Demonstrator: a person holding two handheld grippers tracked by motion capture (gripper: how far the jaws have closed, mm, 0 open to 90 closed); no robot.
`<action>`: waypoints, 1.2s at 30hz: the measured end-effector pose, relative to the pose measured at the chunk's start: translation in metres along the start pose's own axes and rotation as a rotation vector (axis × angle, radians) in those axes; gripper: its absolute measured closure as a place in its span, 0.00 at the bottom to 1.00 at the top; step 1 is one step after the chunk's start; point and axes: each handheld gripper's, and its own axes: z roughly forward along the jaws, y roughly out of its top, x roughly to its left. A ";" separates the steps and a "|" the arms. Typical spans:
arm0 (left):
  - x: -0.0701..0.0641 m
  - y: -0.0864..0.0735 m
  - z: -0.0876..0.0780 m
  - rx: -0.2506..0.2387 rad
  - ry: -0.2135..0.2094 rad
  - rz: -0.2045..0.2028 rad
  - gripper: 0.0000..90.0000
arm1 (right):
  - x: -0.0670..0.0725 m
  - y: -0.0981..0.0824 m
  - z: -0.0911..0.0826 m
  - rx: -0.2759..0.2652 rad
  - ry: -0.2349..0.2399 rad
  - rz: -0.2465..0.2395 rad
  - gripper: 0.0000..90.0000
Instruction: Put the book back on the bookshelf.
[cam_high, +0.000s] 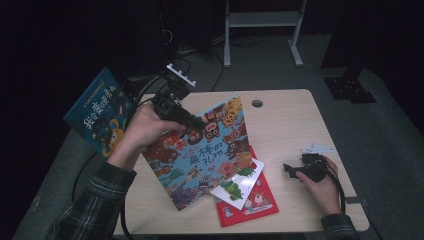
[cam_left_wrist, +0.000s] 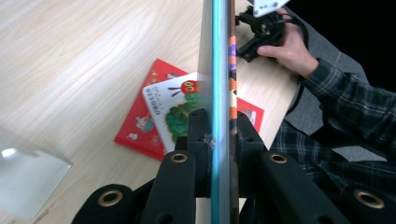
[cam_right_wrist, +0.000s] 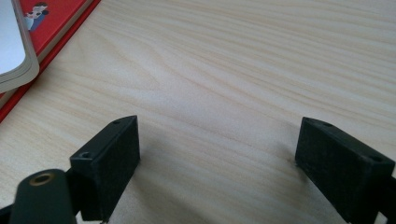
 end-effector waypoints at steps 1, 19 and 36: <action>0.002 -0.001 -0.002 -0.004 0.005 -0.007 0.89 | 0.000 0.000 0.000 0.000 0.000 0.000 0.14; 0.022 -0.032 -0.046 -0.052 0.059 -0.090 0.90 | 0.000 0.000 0.000 0.001 -0.007 0.009 0.14; 0.050 -0.081 -0.087 -0.084 0.164 -0.203 0.90 | -0.001 0.000 0.000 -0.001 -0.015 0.010 0.14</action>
